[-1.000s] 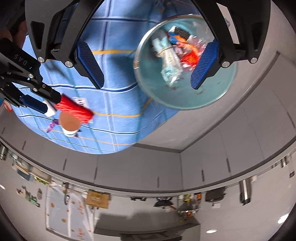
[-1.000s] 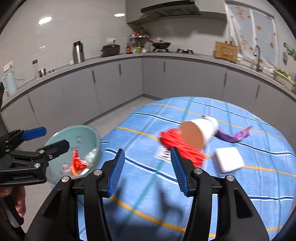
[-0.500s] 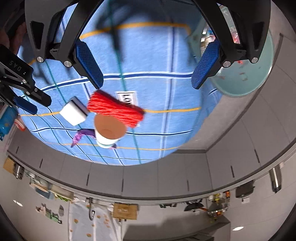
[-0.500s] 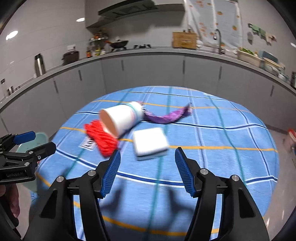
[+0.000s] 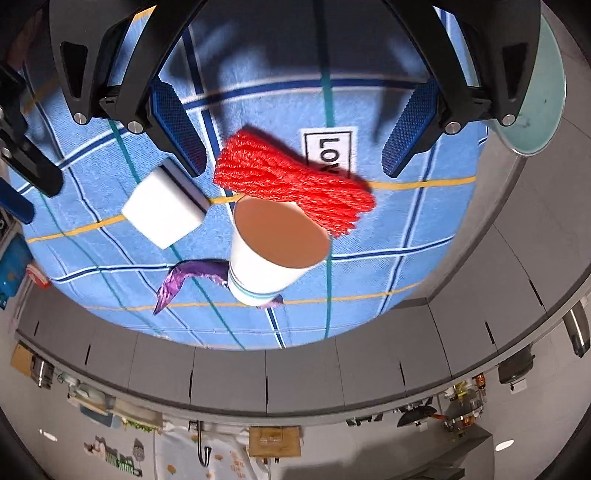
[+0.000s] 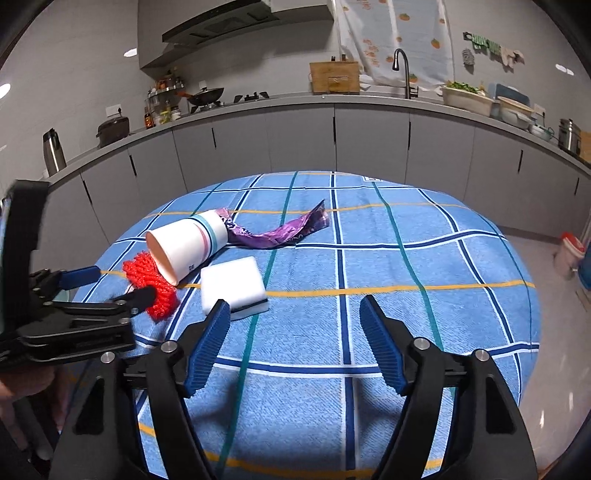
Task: Collect trash
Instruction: 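Grasp the red mesh bundle with the left gripper and lift it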
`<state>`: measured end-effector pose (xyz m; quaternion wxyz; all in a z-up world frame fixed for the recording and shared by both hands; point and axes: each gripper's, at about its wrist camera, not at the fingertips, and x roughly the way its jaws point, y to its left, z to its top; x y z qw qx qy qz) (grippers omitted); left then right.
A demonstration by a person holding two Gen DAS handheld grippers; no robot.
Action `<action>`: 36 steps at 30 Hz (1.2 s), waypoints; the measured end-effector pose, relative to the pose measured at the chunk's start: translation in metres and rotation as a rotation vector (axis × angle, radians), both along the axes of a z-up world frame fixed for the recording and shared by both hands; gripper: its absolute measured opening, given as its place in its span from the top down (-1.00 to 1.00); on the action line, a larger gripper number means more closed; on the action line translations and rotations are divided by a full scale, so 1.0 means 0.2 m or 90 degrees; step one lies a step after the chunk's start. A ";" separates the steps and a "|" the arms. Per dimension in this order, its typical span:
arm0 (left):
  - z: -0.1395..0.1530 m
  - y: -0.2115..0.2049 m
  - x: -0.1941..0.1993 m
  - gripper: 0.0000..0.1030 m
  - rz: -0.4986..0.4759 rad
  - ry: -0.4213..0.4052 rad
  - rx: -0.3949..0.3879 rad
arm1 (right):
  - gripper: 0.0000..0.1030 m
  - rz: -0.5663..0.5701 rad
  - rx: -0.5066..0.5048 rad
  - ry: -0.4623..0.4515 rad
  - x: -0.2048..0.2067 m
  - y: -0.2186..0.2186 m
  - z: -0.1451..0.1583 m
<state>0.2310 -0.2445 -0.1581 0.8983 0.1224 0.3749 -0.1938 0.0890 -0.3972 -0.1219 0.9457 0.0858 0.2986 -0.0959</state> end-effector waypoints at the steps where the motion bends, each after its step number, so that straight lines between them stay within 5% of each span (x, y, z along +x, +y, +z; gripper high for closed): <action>1: -0.01 -0.01 0.01 -0.83 -0.003 0.001 0.000 | -0.41 -0.002 0.001 0.001 0.00 -0.01 0.00; 6: -0.06 -0.03 0.06 -0.79 -0.003 0.029 0.002 | -0.42 -0.005 0.007 0.014 0.01 -0.03 -0.04; 9: -0.06 -0.02 0.05 -0.58 -0.009 0.037 -0.011 | -0.47 -0.003 0.002 0.016 0.01 -0.02 -0.04; 12: -0.06 0.00 0.03 -0.35 -0.023 0.050 -0.018 | -0.48 0.004 -0.001 0.018 0.02 -0.01 -0.03; 14: -0.07 0.01 0.03 0.16 -0.034 0.067 -0.027 | -0.48 0.008 -0.002 0.017 0.04 0.01 -0.03; 20: -0.06 0.10 -0.02 0.54 -0.043 0.075 -0.047 | -0.54 0.019 -0.008 0.018 0.08 0.04 -0.01; 36: 0.06 0.35 -0.17 0.69 -0.028 0.010 -0.033 | -0.59 0.084 -0.012 0.090 0.39 0.19 -0.06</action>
